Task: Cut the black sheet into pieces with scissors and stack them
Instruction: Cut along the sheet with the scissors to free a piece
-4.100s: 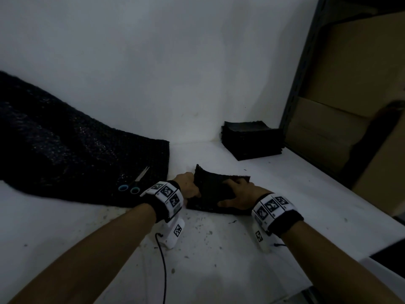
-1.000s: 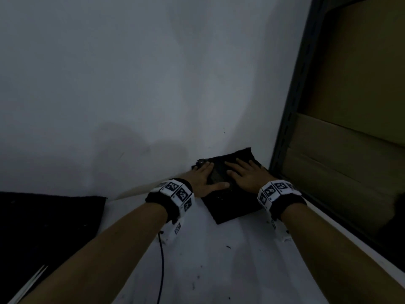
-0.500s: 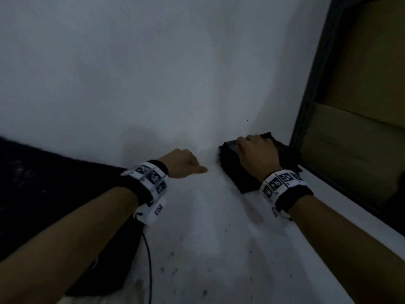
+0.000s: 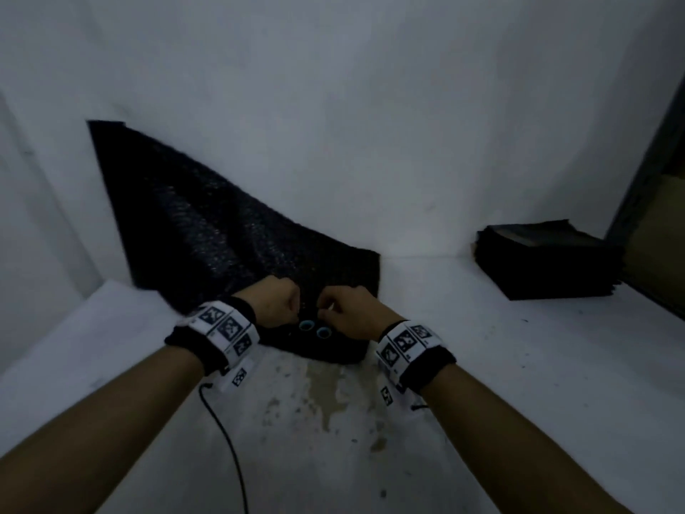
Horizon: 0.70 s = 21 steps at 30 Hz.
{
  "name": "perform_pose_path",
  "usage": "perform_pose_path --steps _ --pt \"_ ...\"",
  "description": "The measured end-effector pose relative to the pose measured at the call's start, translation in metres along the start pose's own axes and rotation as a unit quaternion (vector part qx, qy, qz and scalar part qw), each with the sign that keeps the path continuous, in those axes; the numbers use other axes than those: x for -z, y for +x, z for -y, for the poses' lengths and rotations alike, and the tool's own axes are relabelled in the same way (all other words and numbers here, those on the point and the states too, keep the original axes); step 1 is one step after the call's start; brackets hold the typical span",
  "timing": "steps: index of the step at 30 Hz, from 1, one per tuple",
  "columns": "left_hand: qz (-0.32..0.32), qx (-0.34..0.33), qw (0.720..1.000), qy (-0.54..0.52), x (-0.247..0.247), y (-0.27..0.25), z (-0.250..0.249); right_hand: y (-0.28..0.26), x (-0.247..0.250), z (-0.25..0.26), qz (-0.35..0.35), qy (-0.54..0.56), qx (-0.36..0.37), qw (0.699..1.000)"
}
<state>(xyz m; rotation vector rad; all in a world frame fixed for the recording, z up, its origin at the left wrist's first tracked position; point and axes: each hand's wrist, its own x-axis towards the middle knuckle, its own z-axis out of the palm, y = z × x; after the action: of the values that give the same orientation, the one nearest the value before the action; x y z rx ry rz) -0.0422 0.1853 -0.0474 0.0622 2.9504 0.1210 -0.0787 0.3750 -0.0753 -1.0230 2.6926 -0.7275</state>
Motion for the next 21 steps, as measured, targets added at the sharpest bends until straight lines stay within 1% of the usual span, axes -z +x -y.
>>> perform_pose_path --steps 3,5,6,9,14,18,21 --pt "0.053 -0.006 0.998 -0.013 -0.017 -0.021 0.009 0.005 -0.023 0.019 0.050 -0.040 -0.028 0.998" --pt "0.083 -0.016 0.996 -0.037 -0.027 -0.029 0.013 0.004 -0.032 0.024 0.055 -0.065 -0.054 0.995" --pt "0.084 -0.021 0.995 -0.044 -0.033 -0.032 0.015 0.002 -0.033 0.025 0.047 -0.073 -0.064 0.994" --pt "0.058 -0.027 0.996 -0.067 -0.045 -0.035 0.017 -0.005 -0.032 0.023 0.022 -0.113 -0.078 0.990" --pt "0.050 -0.051 0.994 -0.078 -0.050 -0.030 0.003 -0.014 -0.023 0.016 0.009 -0.135 -0.112 0.984" --pt "0.046 -0.069 0.996 -0.038 -0.055 -0.020 -0.006 -0.019 -0.015 0.003 -0.015 -0.129 -0.162 0.978" --pt "0.041 -0.079 0.995 -0.045 -0.059 -0.015 -0.012 -0.023 -0.014 -0.005 -0.043 -0.151 -0.207 0.966"
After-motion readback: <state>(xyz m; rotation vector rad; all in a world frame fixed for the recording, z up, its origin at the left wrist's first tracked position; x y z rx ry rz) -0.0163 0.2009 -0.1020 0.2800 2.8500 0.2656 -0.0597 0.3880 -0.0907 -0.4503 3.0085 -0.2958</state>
